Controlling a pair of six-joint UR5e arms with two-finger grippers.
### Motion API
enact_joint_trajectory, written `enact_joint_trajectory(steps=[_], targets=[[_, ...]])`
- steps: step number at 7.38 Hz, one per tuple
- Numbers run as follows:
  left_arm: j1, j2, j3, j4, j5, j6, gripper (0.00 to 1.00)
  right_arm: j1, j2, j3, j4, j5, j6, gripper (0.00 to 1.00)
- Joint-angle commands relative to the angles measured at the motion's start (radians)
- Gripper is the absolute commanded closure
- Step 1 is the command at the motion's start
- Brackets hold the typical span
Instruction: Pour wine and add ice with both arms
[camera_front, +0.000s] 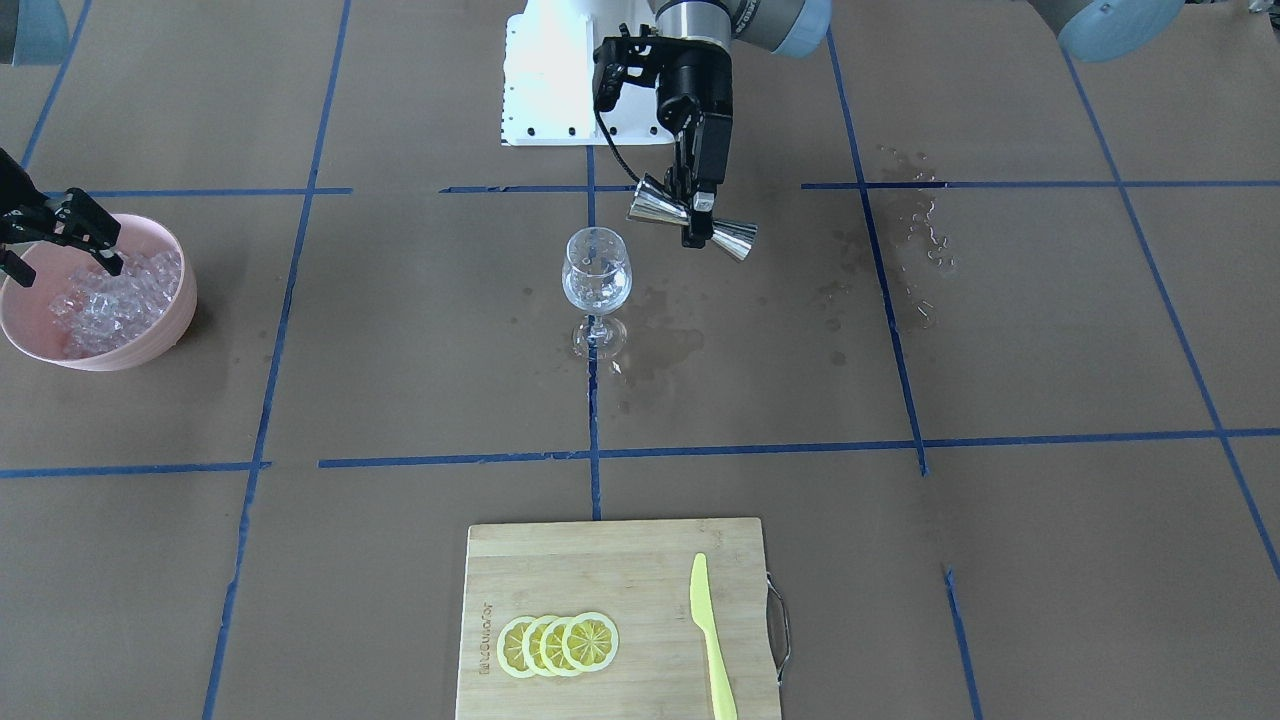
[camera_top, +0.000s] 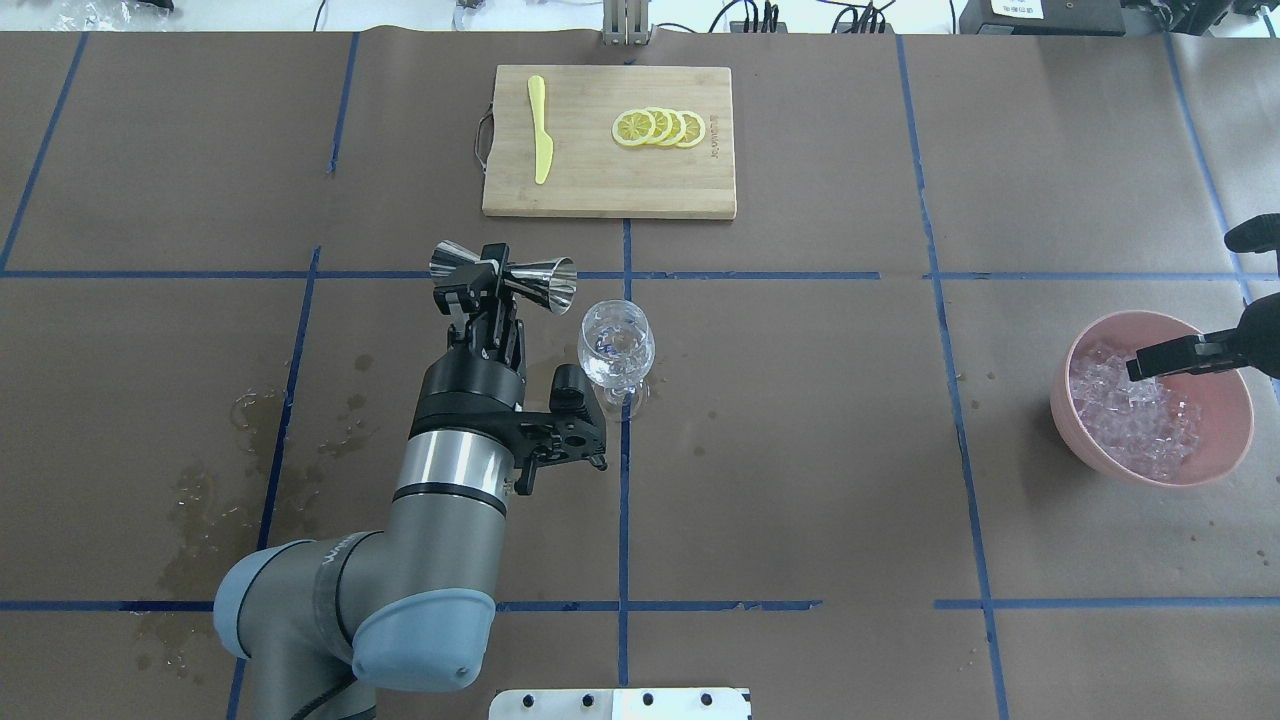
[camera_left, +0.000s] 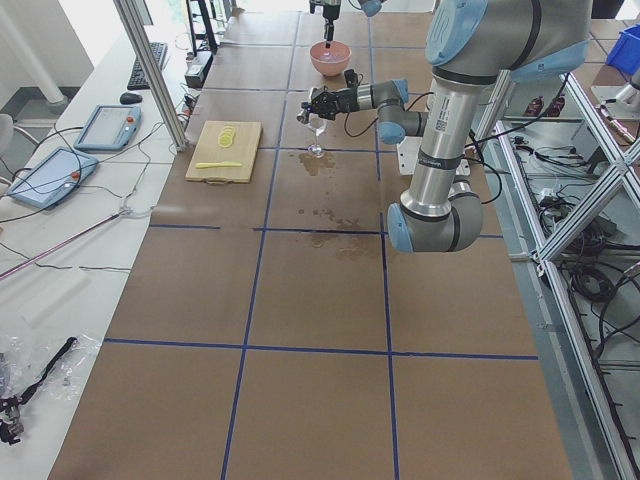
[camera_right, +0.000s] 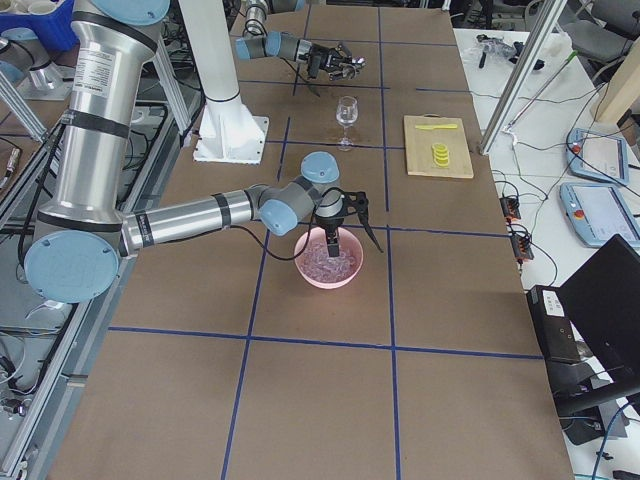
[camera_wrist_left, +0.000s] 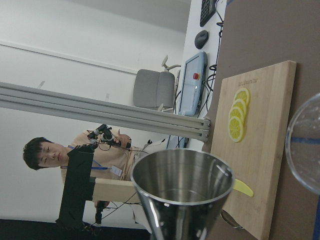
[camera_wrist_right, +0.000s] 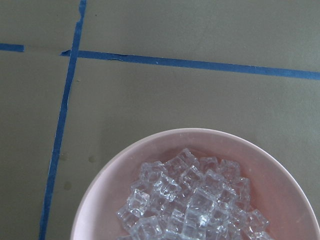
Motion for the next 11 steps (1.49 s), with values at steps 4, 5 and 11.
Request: enact_joint_trajectory(steps=[4, 5, 11], targets=[[-0.012, 0.122, -0.086, -0.011, -0.003, -0.081, 1.00, -0.052, 0.023, -0.101, 0.124, -0.064, 0.030, 0.00], [-0.012, 0.139, -0.102, -0.011, -0.003, -0.084, 1.00, -0.052, 0.028, -0.110, 0.124, -0.064, 0.030, 0.00], [-0.022, 0.197, -0.110, -0.011, -0.033, -0.153, 1.00, -0.053, 0.012, -0.119, 0.118, -0.015, 0.032, 0.02]])
